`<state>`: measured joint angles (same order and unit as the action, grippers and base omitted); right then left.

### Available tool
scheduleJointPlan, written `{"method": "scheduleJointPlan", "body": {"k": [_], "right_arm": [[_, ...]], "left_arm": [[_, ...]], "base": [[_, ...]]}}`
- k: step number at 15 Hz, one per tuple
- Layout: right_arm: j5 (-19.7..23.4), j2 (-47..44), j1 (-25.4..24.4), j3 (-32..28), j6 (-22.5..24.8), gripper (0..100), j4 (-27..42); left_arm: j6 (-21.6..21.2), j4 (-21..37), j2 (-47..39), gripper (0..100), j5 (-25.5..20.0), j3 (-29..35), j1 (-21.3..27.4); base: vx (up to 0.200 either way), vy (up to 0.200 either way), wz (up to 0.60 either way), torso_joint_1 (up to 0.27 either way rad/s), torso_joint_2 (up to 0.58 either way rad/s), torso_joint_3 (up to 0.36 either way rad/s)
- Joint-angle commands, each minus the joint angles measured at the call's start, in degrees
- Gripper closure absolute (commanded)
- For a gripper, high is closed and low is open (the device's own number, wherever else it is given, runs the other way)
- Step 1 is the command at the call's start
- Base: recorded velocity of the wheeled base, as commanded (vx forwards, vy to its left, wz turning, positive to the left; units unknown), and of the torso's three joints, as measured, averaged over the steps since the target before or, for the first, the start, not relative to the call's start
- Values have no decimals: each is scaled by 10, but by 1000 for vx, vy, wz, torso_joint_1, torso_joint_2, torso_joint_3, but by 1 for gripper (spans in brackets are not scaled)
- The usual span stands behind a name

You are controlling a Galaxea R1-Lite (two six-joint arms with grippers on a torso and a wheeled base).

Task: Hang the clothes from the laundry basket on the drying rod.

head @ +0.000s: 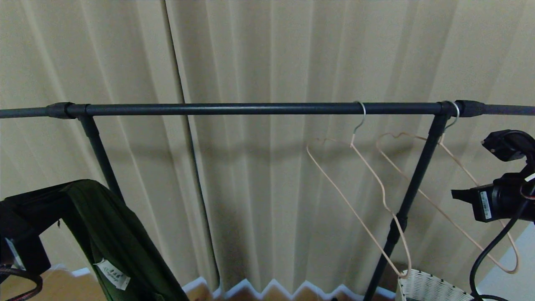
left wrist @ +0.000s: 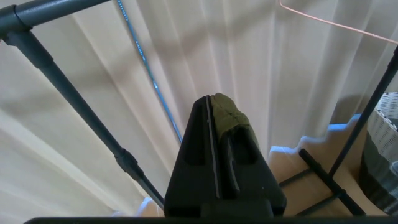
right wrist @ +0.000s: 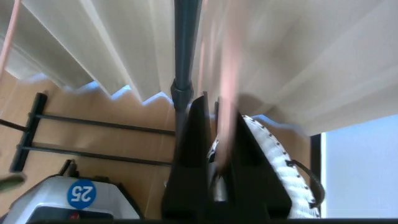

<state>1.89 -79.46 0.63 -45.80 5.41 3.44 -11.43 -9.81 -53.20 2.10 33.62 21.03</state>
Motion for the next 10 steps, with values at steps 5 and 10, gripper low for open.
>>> {"method": "scheduleJointPlan", "body": {"k": [5,10], "right_arm": [[-15,13,2,-1,0,100,-5],[-29,57,2,-6,-1,100,-10]], "left_arm": [[0,0,-1,100,1,0,0],[-3,-1,0,100,1,-10,0]], "base": [[0,0,0,0,0,0],[0,0,0,0,0,0]]}}
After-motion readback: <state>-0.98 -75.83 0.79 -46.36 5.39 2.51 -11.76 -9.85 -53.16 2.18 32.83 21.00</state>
